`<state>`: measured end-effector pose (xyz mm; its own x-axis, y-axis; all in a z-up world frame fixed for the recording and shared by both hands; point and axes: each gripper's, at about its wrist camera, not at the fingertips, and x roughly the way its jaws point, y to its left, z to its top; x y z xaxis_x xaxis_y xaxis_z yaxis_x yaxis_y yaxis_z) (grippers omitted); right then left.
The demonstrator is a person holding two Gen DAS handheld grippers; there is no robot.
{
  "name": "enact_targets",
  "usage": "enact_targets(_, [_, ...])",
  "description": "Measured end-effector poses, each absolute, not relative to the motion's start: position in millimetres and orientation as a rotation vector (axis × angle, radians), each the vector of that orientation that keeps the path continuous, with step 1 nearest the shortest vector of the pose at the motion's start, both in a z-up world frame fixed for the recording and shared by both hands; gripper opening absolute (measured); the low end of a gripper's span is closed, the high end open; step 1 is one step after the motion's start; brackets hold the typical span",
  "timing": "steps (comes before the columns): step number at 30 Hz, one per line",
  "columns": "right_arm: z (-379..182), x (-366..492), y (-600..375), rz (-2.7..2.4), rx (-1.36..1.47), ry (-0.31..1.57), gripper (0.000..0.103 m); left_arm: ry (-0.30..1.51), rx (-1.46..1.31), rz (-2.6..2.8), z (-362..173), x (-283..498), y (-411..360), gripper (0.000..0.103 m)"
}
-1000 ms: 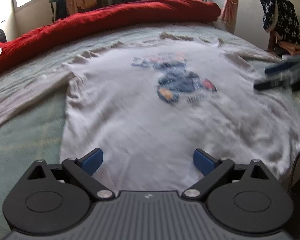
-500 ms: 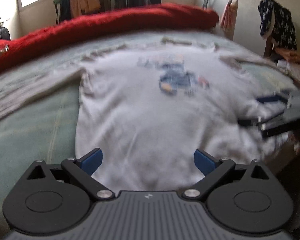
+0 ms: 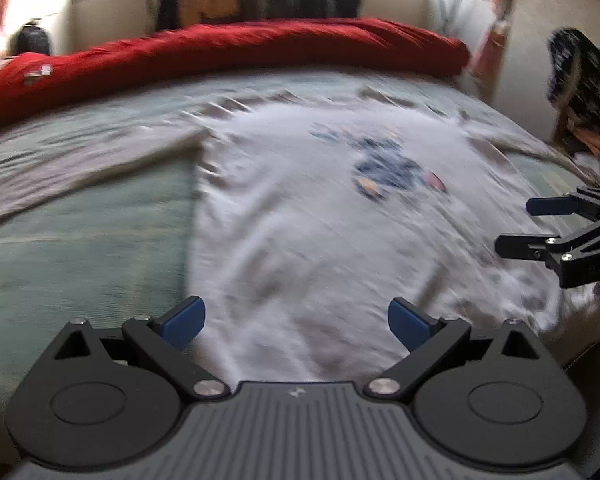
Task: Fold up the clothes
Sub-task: 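Pull both open grippers back from the shirt toward its hem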
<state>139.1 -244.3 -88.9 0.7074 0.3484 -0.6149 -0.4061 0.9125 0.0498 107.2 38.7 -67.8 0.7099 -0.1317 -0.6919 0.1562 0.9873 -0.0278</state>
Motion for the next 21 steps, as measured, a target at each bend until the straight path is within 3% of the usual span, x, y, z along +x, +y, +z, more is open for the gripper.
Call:
enact_targets(6, [-90.4, 167.9, -191.6, 0.463, -0.195, 0.656, 0.103, 0.725, 0.005, -0.120, -54.3, 95.5, 53.0, 0.098])
enact_targets(12, [-107.8, 170.4, -198.9, 0.384, -0.218, 0.733, 0.103, 0.729, 0.002, -0.131, -59.6, 95.8, 53.5, 0.098])
enact_targets(21, [-103.8, 104.1, -229.9, 0.457, -0.239, 0.826, 0.103, 0.742, -0.023, -0.148, -67.6, 97.1, 54.4, 0.098])
